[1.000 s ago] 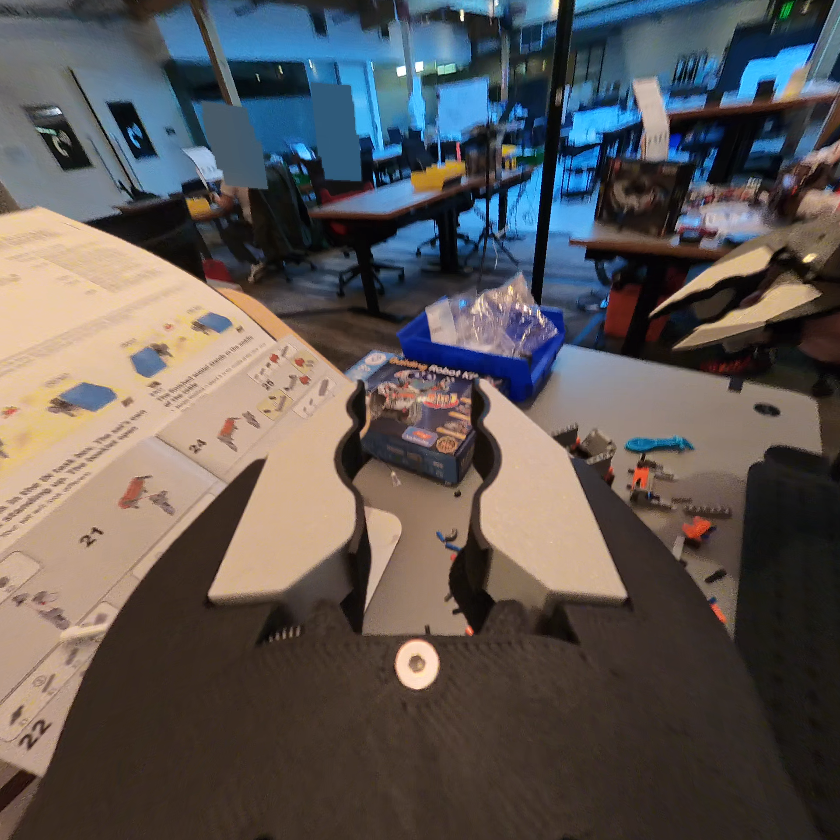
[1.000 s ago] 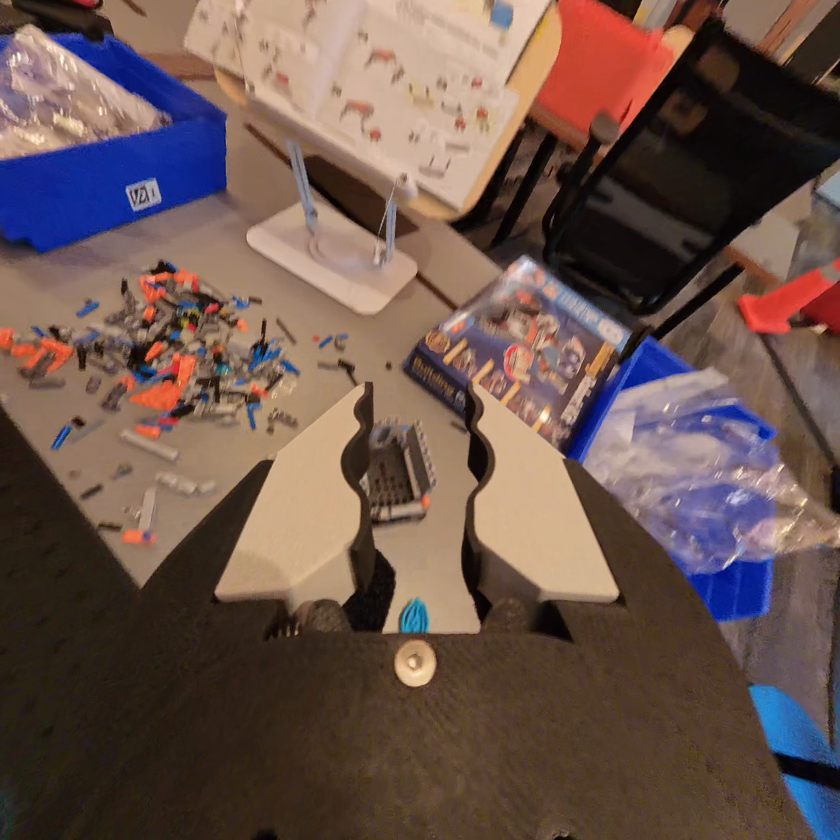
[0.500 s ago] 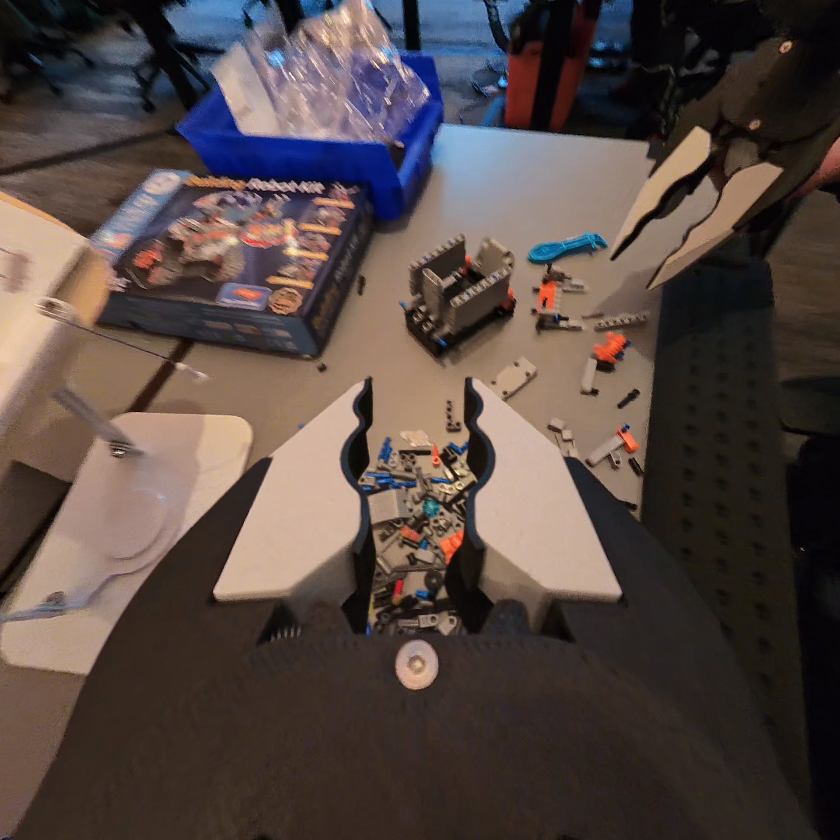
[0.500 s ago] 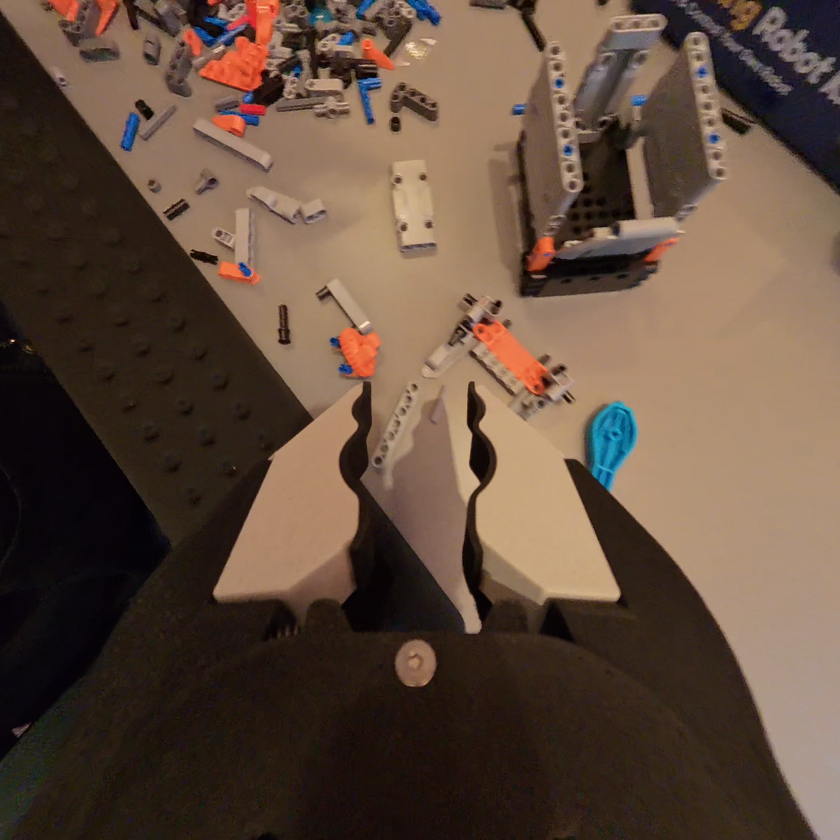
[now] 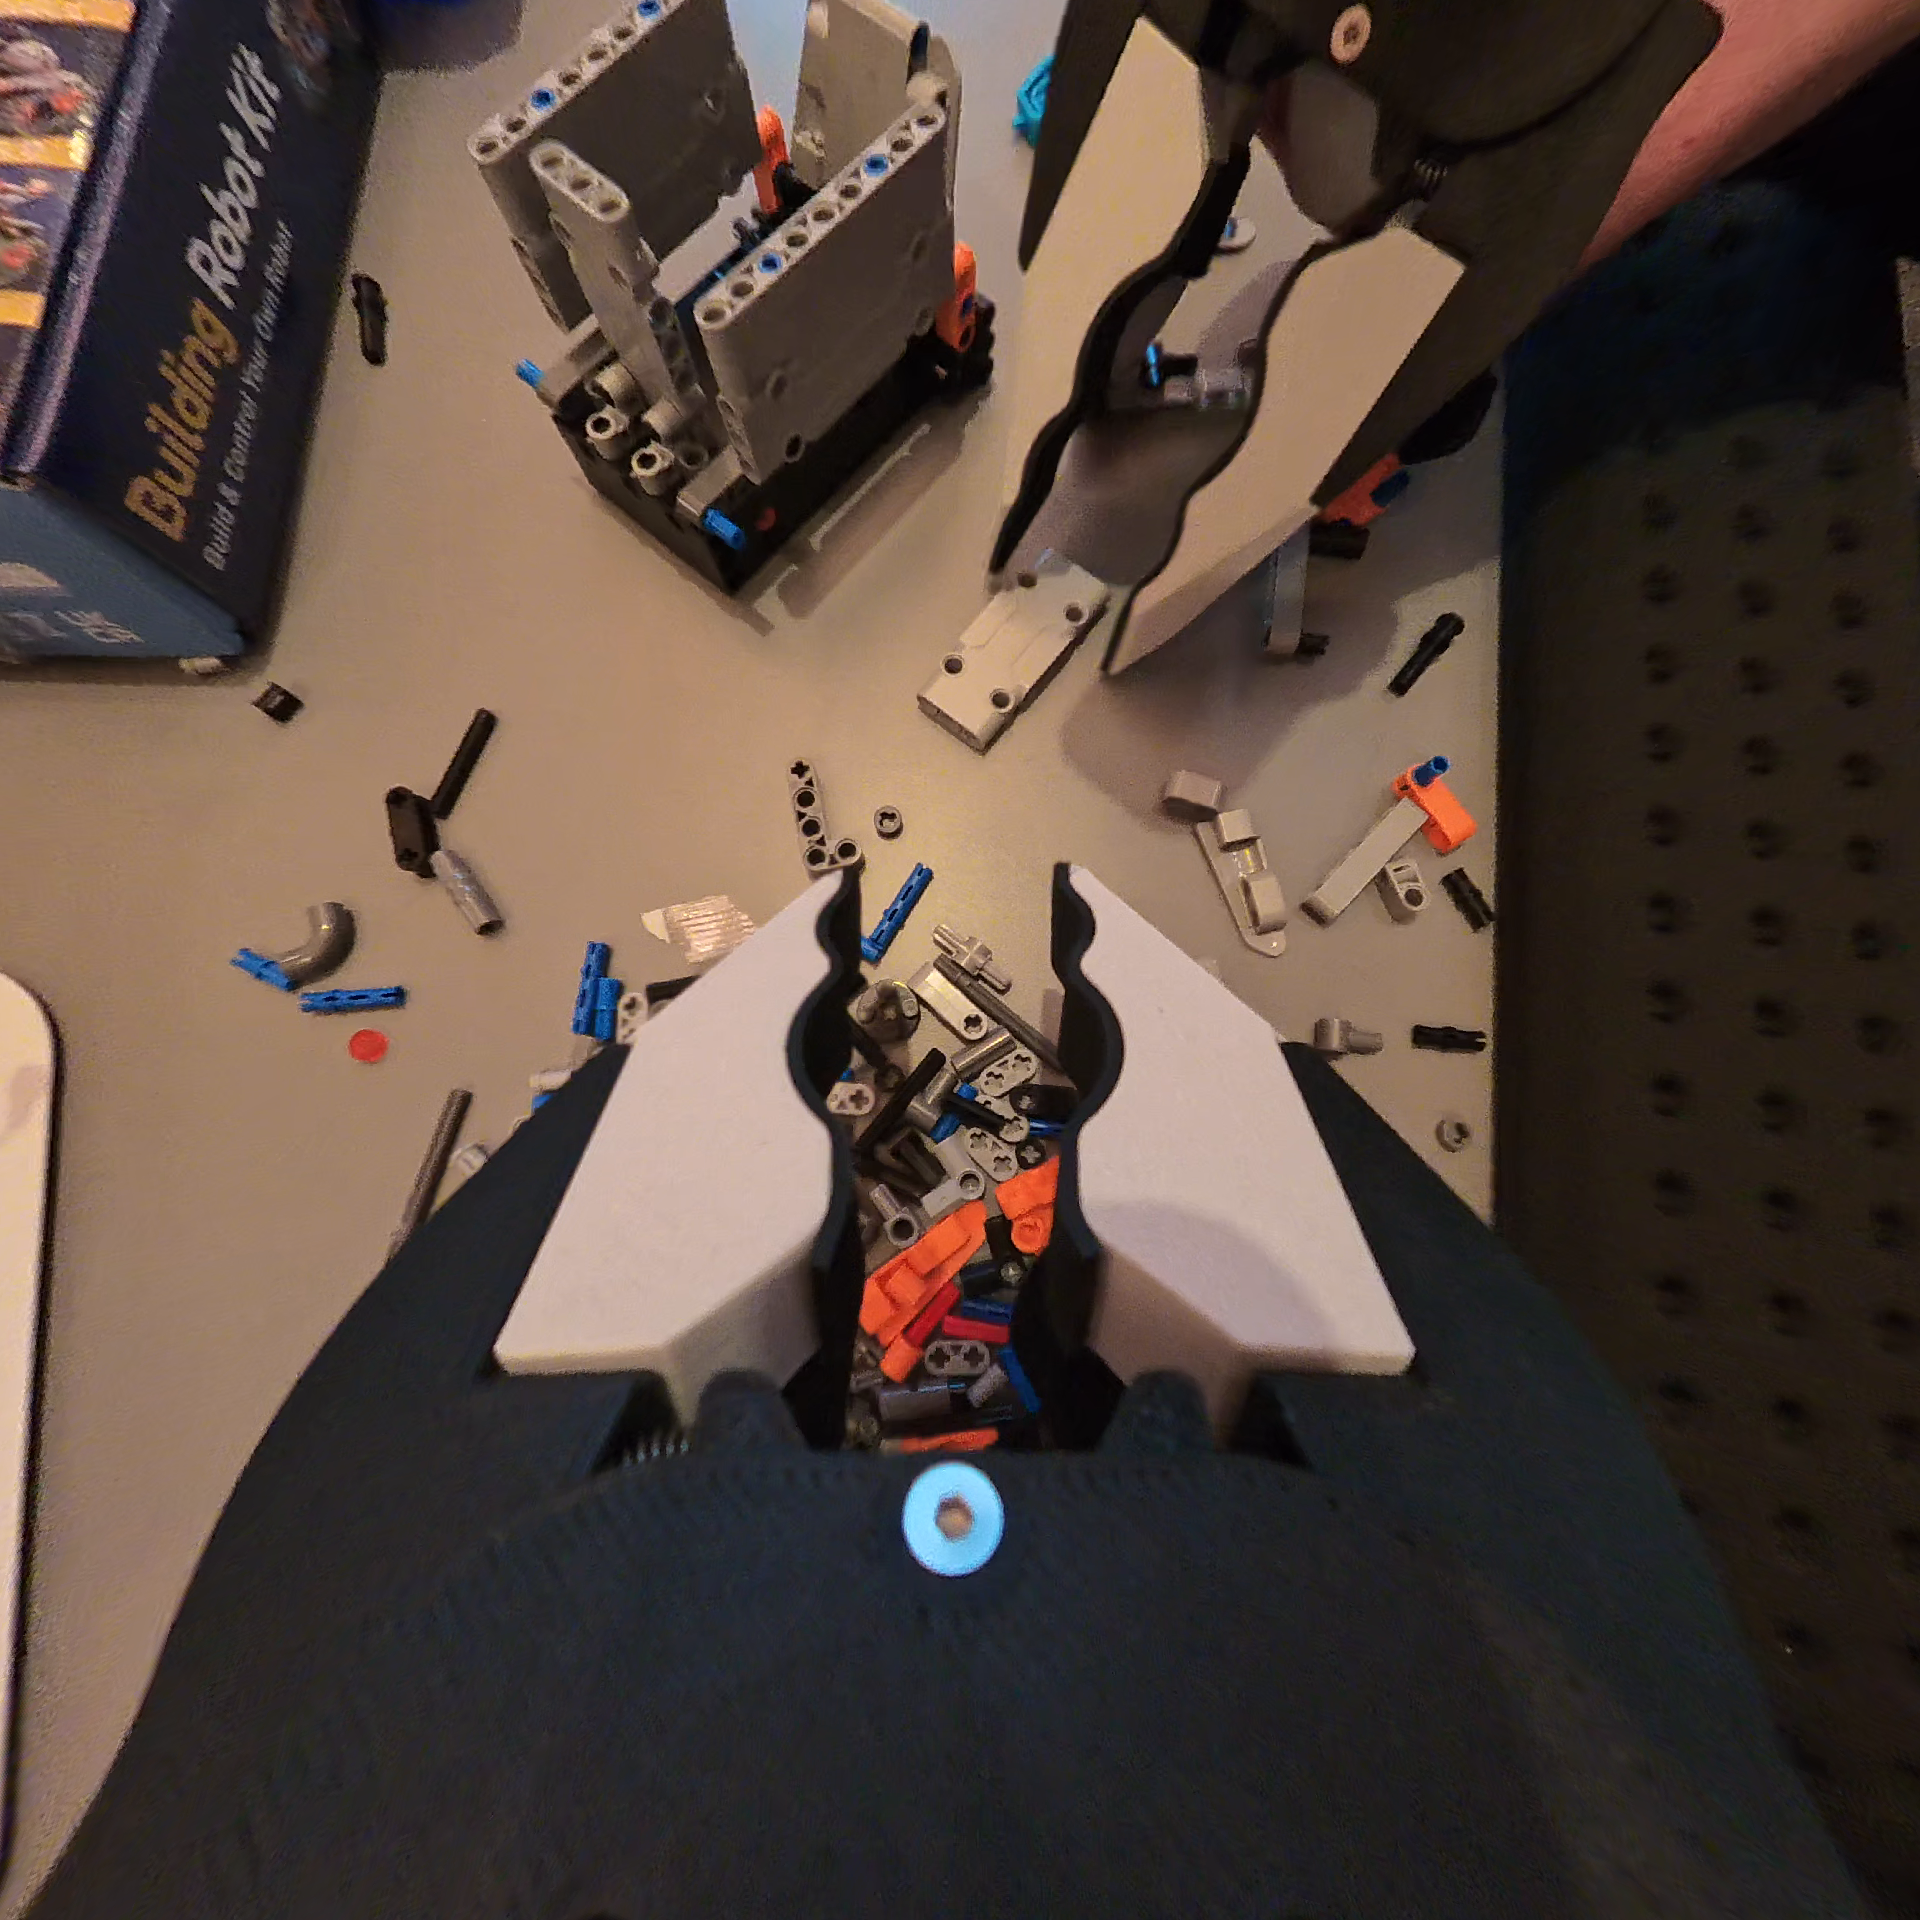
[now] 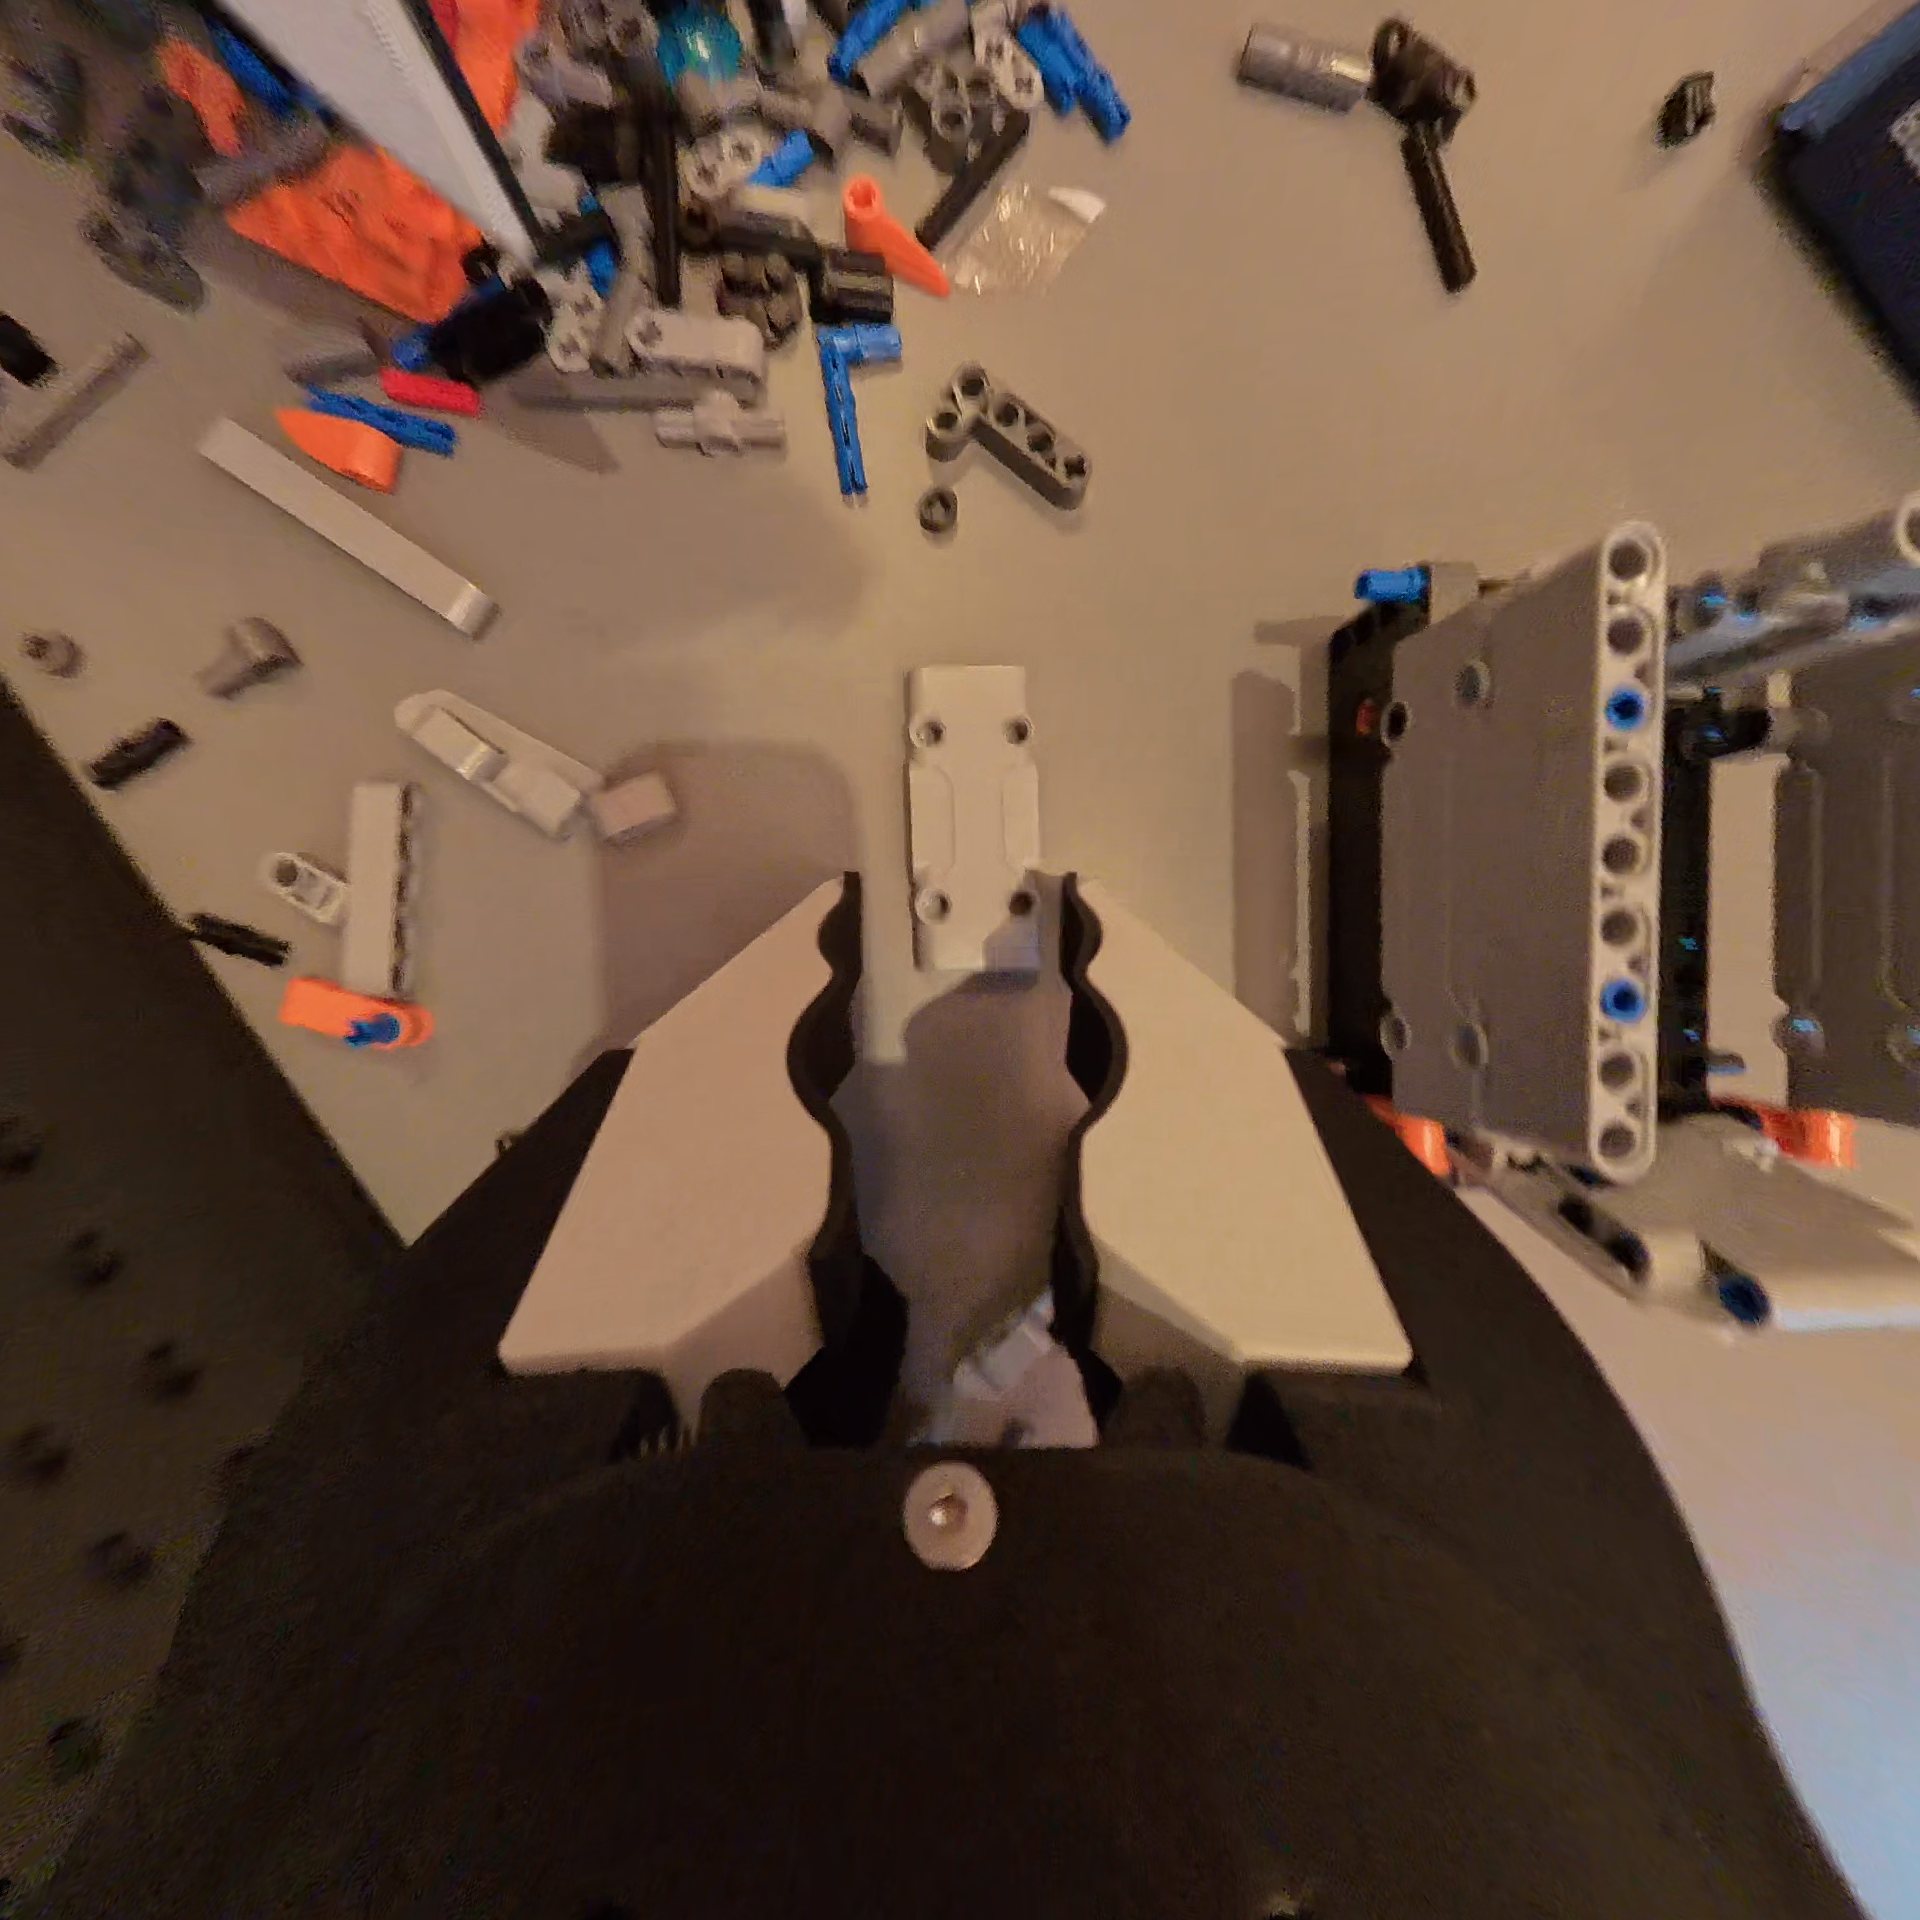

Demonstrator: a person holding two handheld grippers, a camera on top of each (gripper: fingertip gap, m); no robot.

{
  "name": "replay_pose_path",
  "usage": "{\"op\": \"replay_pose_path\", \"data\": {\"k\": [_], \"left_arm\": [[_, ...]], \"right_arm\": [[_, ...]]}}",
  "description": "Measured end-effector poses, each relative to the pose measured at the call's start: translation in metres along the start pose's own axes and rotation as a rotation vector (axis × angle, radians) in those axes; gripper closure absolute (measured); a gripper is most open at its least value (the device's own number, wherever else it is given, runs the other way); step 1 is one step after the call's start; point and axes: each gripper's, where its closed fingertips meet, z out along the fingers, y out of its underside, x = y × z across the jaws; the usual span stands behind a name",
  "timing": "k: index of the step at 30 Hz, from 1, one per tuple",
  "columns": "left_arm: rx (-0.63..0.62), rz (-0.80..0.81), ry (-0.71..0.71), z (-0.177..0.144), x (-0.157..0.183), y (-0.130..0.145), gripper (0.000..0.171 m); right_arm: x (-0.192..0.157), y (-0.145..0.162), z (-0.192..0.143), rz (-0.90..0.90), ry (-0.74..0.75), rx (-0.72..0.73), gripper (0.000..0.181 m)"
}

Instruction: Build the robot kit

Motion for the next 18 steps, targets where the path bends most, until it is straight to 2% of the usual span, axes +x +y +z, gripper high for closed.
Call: {"op": "replay_pose_path", "data": {"k": [4, 15, 16, 18], "left_arm": [[-0.011, -0.019, 0.03, 0.01, 0.001, 0.009, 0.138], [-0.016, -0.023, 0.093, 0.023, 0.013, 0.012, 0.136], [-0.022, -0.02, 0.097, 0.025, 0.014, 0.012, 0.135], [-0.039, -0.011, 0.1, 0.028, 0.016, 0.015, 0.134]], "right_arm": [[-0.005, -0.001, 0.002, -0.026, -0.051, -0.002, 0.158], [-0.018, 0.02, -0.012, -0.176, -0.164, -0.029, 0.158], [-0.019, 0.022, -0.013, -0.184, -0.172, -0.031, 0.156], [-0.017, 0.021, -0.017, -0.179, -0.168, -0.022, 0.134]]}}
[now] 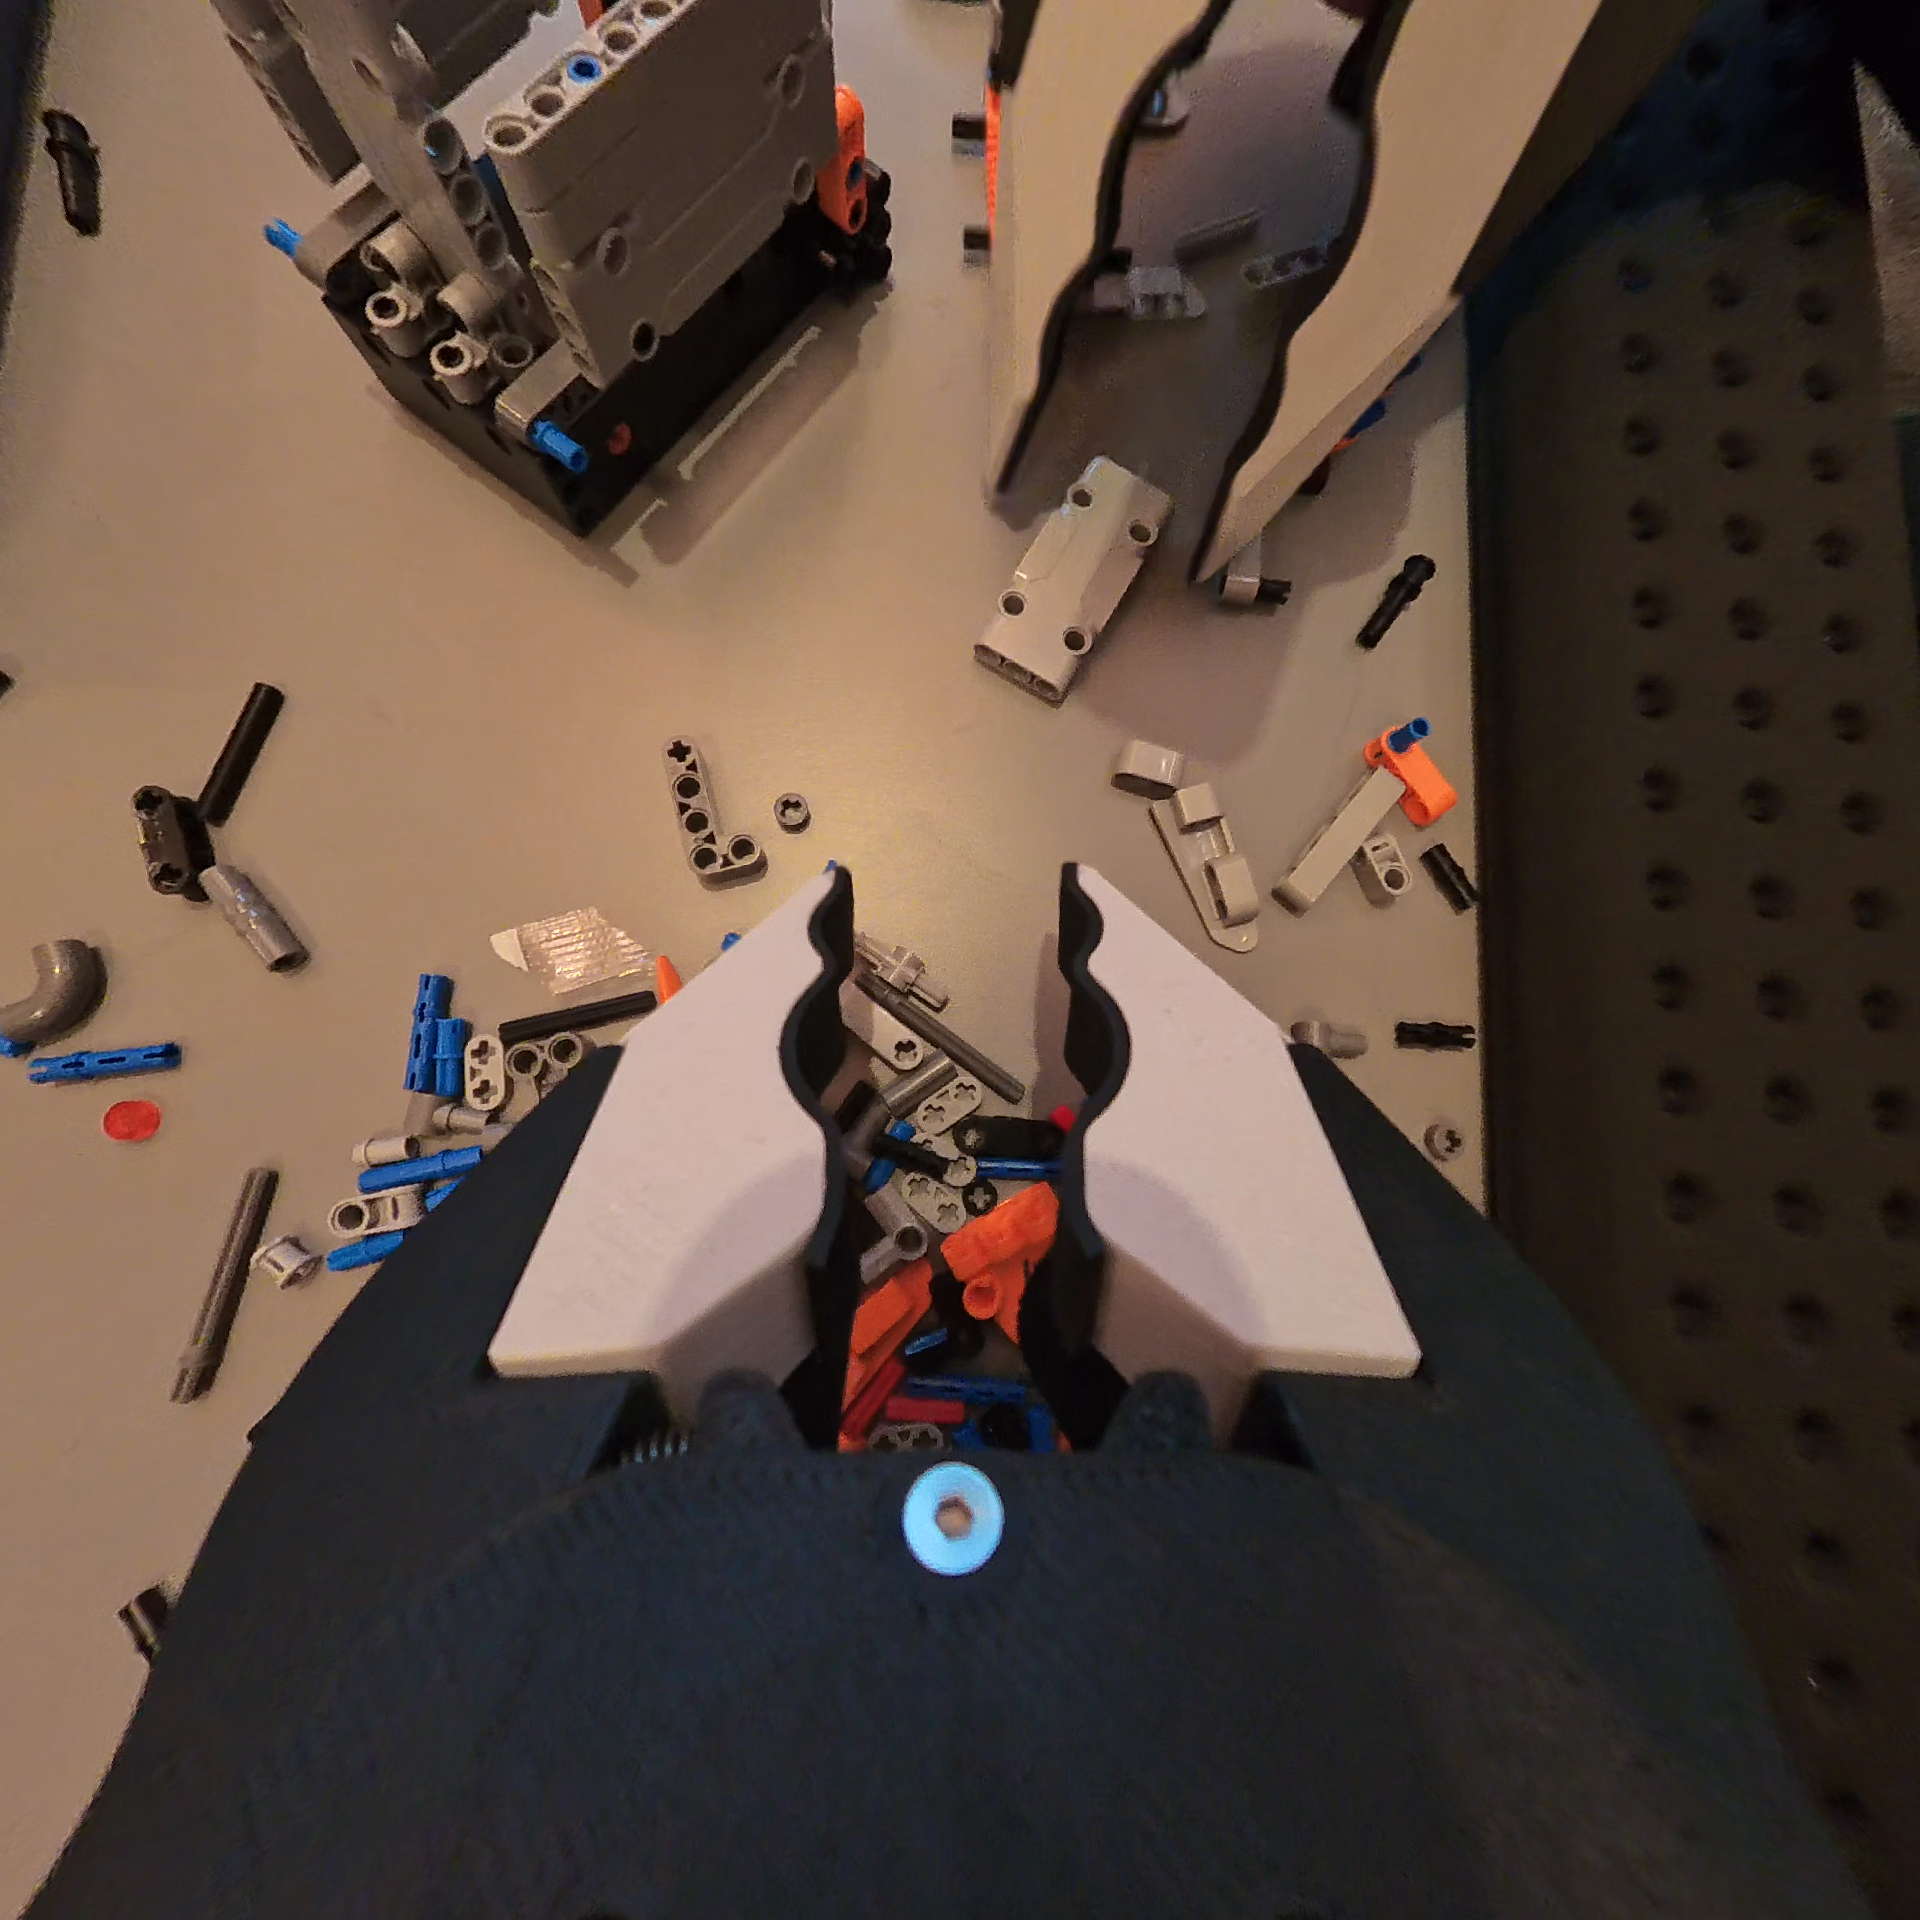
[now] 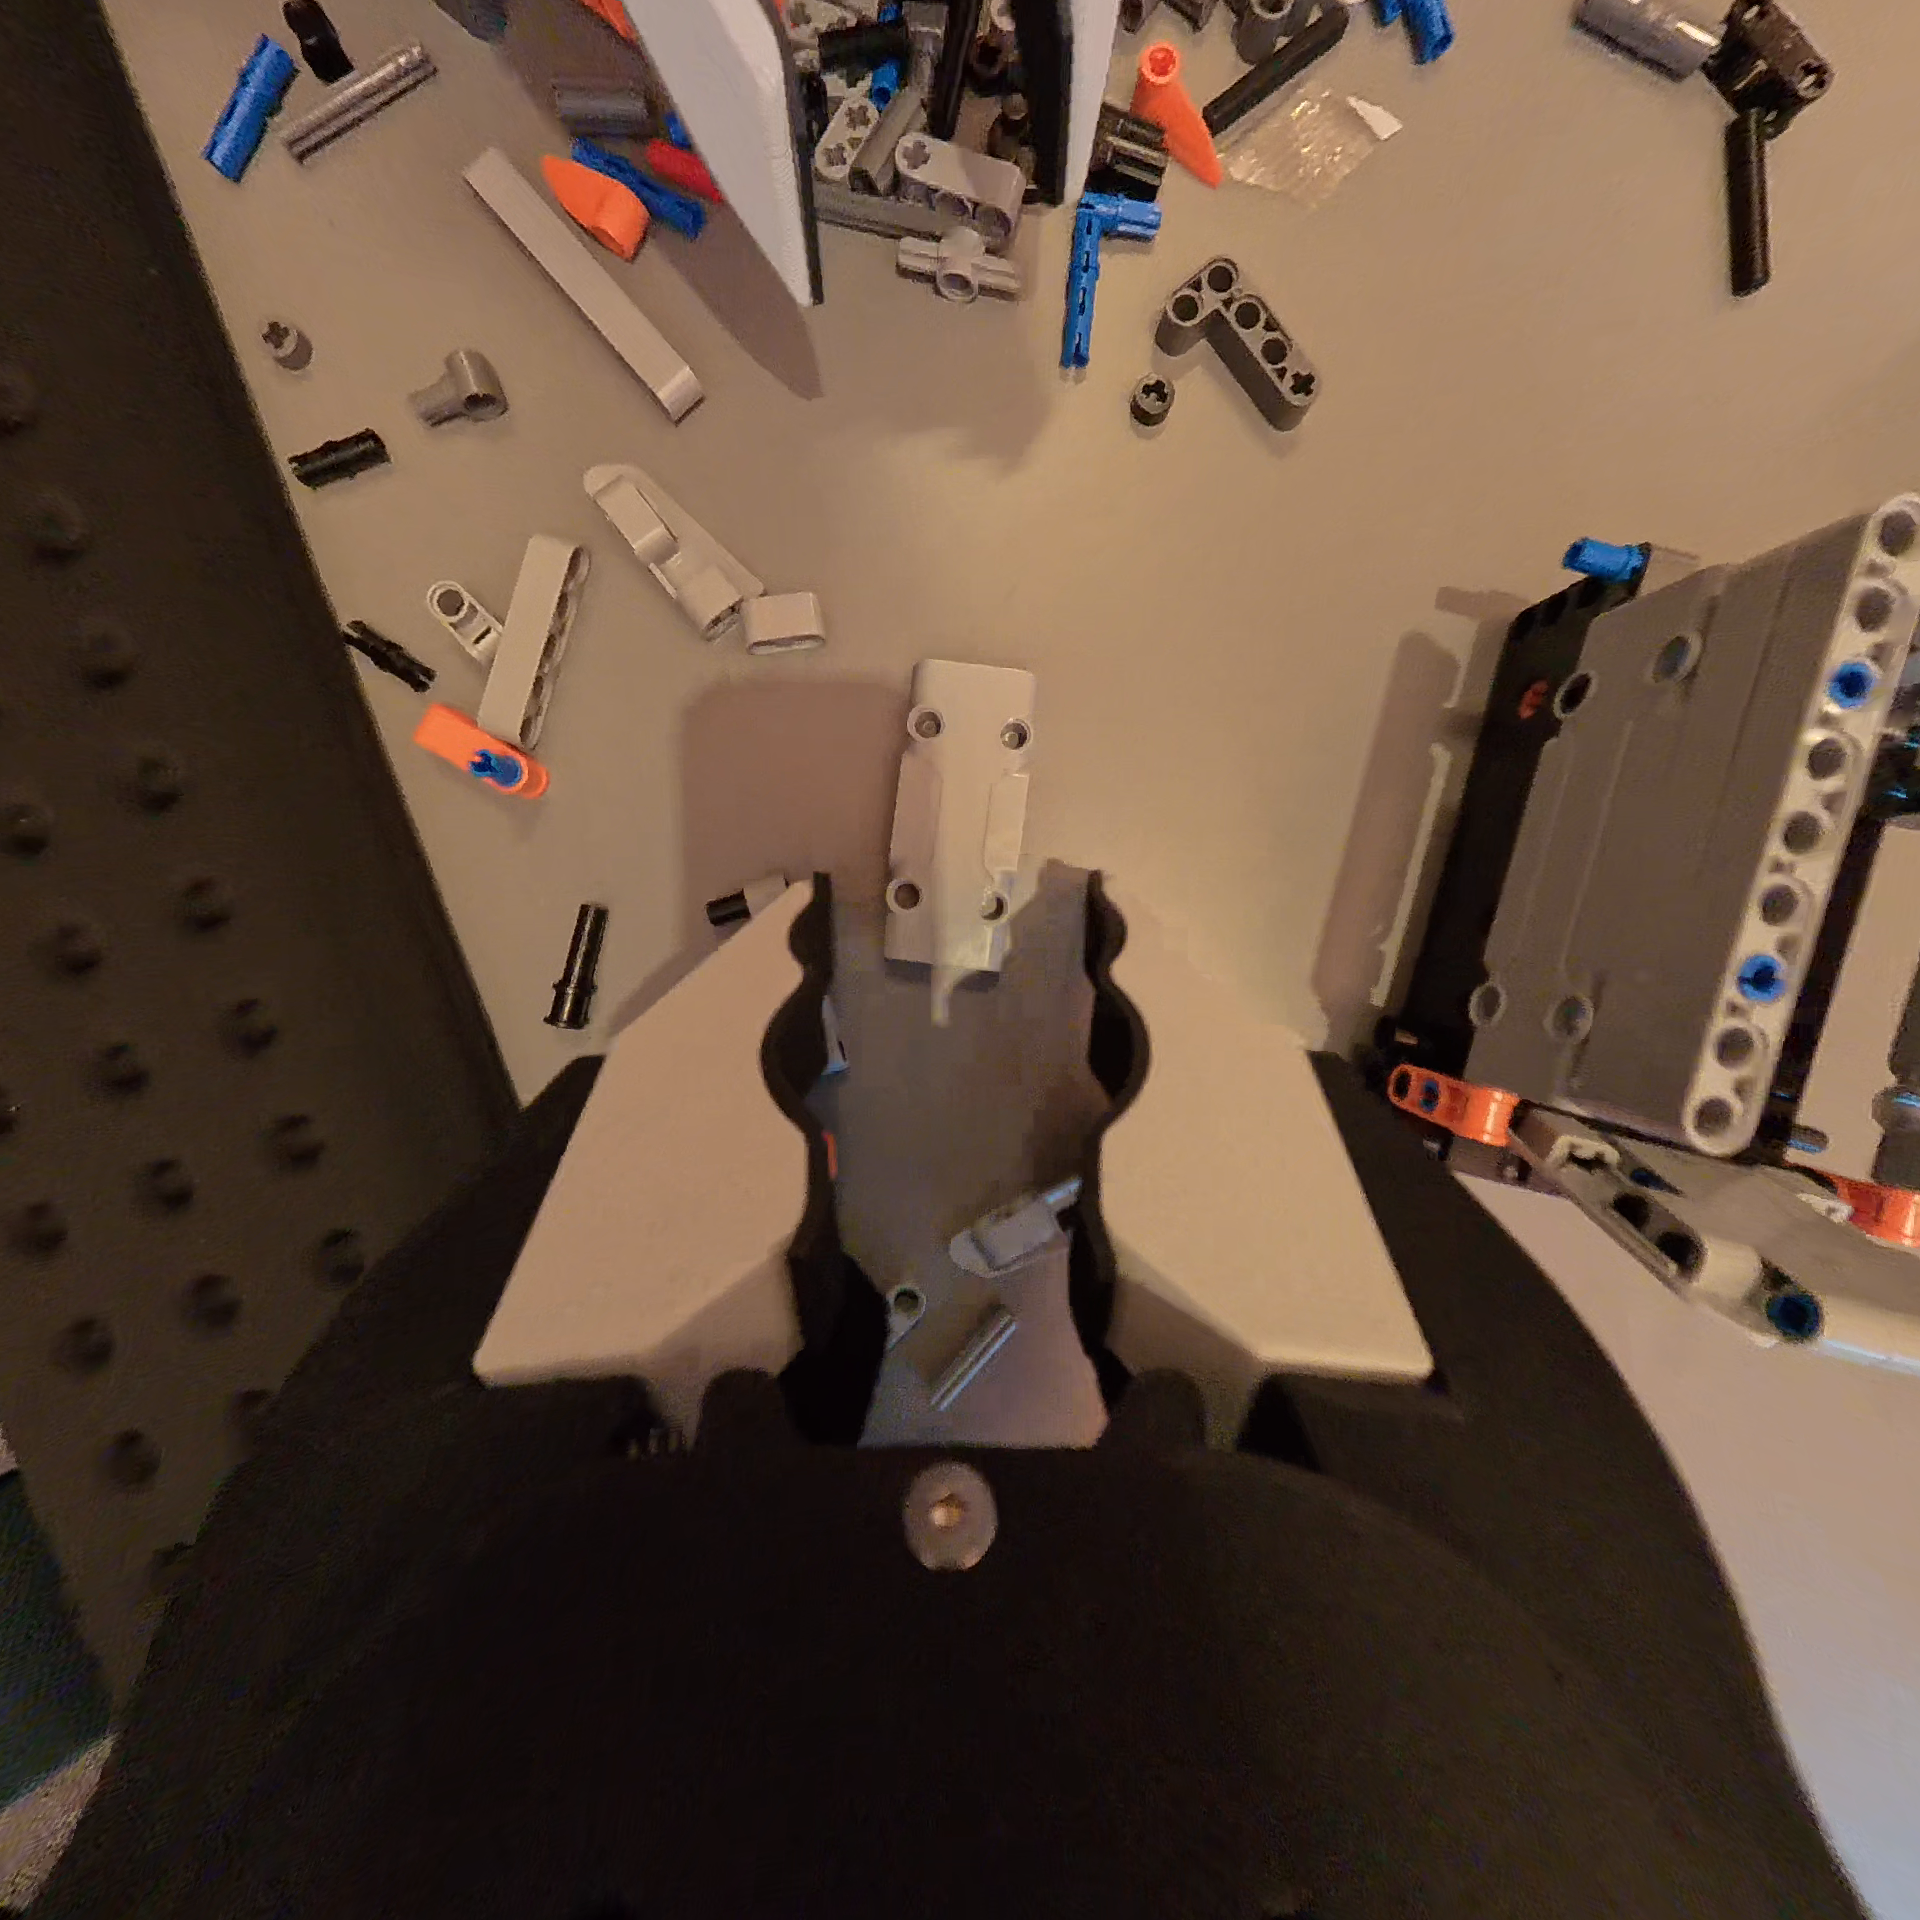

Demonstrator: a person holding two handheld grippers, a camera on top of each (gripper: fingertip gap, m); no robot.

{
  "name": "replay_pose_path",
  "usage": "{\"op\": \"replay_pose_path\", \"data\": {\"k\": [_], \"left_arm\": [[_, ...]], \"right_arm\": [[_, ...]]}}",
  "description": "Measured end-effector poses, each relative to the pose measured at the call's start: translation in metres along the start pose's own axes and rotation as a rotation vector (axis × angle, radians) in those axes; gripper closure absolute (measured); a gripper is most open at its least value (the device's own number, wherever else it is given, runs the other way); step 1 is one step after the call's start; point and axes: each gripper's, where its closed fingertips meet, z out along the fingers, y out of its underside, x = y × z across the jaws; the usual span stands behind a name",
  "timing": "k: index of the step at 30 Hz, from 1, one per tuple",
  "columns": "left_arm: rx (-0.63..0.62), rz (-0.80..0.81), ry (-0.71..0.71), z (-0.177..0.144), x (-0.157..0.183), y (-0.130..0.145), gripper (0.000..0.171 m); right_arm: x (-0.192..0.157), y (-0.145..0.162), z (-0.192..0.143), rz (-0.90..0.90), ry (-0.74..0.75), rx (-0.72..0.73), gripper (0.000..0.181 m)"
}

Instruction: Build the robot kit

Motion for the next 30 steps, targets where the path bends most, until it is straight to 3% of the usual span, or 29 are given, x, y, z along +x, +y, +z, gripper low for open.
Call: {"op": "replay_pose_path", "data": {"k": [13, 22, 30], "left_arm": [[-0.026, 0.014, 0.028, 0.001, 0.006, 0.005, 0.132], [-0.015, -0.001, -0.008, -0.012, -0.001, 0.006, 0.132], [-0.022, -0.023, -0.053, -0.028, -0.014, 0.014, 0.133]], "right_arm": [[-0.005, 0.011, -0.057, 0.104, 0.097, 0.103, 0.141], [-0.013, 0.024, -0.064, 0.171, 0.127, 0.145, 0.142], [-0.011, 0.015, -0.063, 0.161, 0.144, 0.166, 0.143]]}}
